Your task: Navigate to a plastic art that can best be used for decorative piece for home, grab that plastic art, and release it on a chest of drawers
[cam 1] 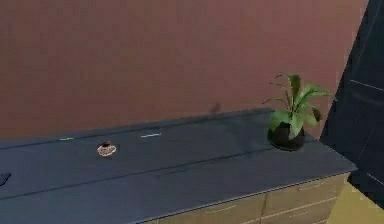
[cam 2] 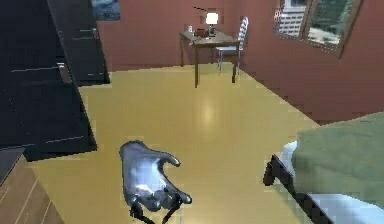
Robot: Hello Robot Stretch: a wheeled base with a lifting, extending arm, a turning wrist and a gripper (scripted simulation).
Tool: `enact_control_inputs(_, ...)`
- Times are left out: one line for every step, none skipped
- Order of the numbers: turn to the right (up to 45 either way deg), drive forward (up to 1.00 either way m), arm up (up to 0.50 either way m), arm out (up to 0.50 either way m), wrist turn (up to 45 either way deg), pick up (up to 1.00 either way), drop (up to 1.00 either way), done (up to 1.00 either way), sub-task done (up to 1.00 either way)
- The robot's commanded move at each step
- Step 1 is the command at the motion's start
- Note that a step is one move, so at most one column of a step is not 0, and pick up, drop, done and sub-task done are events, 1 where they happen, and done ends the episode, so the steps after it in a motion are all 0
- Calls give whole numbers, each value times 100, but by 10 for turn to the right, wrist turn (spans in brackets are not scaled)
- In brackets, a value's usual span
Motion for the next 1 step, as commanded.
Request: enact_control_inputs(-450,0,0,0,0,0,0,0,0)
